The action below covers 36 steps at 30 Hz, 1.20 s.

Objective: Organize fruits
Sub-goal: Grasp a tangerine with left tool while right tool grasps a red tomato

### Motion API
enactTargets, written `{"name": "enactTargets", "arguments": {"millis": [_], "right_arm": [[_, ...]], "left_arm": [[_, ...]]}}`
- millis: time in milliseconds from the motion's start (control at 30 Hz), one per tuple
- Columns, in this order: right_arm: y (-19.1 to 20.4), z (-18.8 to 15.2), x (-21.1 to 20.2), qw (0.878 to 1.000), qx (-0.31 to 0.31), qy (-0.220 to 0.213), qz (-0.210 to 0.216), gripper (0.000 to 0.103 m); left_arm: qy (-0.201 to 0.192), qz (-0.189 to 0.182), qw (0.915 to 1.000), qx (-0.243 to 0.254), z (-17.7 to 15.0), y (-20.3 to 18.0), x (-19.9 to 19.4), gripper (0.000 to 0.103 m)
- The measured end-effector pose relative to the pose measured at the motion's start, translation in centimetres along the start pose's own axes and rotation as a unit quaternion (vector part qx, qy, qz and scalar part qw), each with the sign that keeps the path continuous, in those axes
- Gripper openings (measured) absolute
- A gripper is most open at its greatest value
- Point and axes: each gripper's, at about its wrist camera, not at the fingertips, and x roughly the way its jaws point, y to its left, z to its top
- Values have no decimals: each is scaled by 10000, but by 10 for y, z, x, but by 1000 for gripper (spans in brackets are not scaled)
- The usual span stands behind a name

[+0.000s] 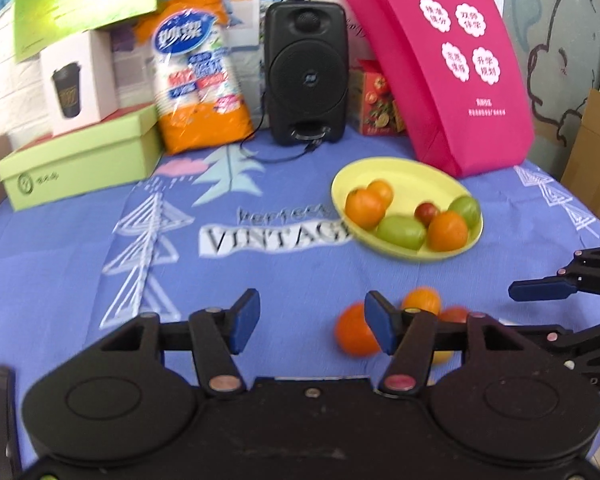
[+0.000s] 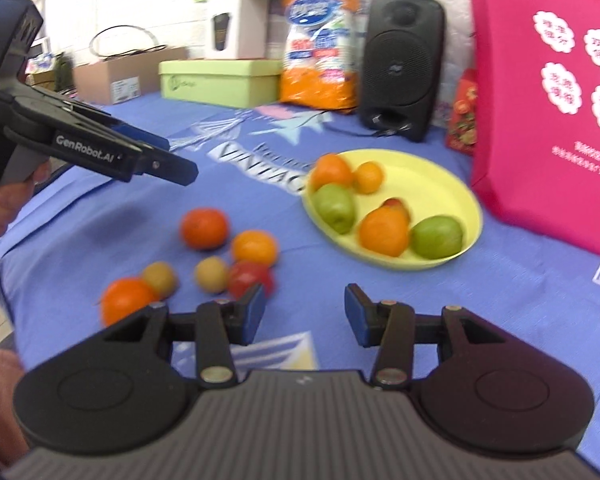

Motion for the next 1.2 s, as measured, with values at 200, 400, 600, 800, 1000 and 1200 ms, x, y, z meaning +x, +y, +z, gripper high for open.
{"name": "enactTargets", "arguments": {"millis": [200, 400, 600, 800, 1000, 1200], "right_arm": [[18, -8, 1, 9998, -119, 87, 144, 43], [27, -6, 13, 9997, -198, 165, -38, 43], [25, -4, 23, 9997, -167, 179, -85, 43], [24, -1, 31, 9996, -211, 168, -26, 43], [21, 0, 33, 9996, -230, 142, 63, 43], [19, 1, 36, 9995, -260, 131, 132, 44]], "left_arm": [[242, 137, 9996, 98, -24, -2, 5, 59], [306, 220, 9990, 226, -30, -14, 20, 59], [353, 136, 9988, 314, -27, -19, 34, 66], [311, -195, 9986, 369, -21, -17, 45, 70], [348, -491, 9970, 487, -17, -18, 57, 70], [291, -686, 9967, 315, -10, -15, 66, 70]]}}
